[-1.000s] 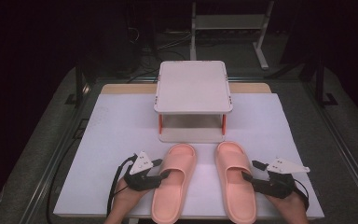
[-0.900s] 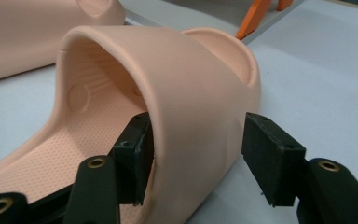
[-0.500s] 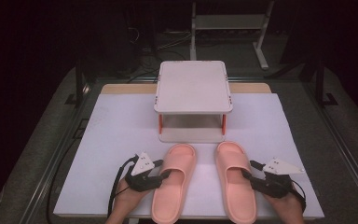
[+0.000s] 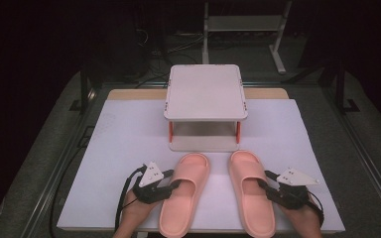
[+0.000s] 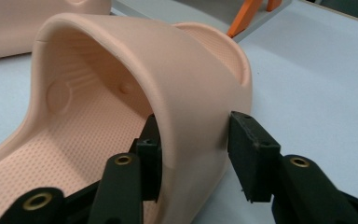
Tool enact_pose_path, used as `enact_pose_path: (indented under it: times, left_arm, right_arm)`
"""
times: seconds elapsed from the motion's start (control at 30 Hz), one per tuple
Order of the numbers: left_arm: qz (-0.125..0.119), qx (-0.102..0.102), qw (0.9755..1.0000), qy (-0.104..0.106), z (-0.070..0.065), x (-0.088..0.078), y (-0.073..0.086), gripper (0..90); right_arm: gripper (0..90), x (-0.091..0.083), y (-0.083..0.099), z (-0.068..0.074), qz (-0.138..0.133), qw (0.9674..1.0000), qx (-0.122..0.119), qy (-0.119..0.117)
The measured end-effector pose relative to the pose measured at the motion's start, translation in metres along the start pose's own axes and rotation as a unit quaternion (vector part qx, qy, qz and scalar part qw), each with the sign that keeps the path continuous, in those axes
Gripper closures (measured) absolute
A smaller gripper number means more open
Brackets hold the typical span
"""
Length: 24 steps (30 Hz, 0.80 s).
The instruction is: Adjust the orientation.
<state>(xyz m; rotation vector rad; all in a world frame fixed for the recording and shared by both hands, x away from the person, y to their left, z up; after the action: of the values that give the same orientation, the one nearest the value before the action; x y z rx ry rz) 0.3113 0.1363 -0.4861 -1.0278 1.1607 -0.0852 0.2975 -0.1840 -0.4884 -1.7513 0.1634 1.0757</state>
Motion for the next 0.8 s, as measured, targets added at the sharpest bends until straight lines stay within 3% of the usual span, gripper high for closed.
enact_pose_path:
  times: [0.8]
  left_arm:
    - [0.003,-0.008,0.9999,-0.013,0.008,-0.006,0.002,73.4]
  right_arm:
    - [80.7,-0.004,0.005,-0.012,0.009,0.9994,0.014,0.030]
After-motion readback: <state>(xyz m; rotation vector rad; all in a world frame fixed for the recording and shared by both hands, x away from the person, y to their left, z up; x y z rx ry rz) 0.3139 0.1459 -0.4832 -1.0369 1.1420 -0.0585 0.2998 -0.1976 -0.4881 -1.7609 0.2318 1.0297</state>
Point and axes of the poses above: each handheld gripper's, and its own axes: x roughly forward along the jaws, y roughly out of its underside, z roughly to its left, the point moved 8 cm from there along x, roughly forward along the jaws, and after that the axes turned 13 degrees about z, right-handed, at the moved point
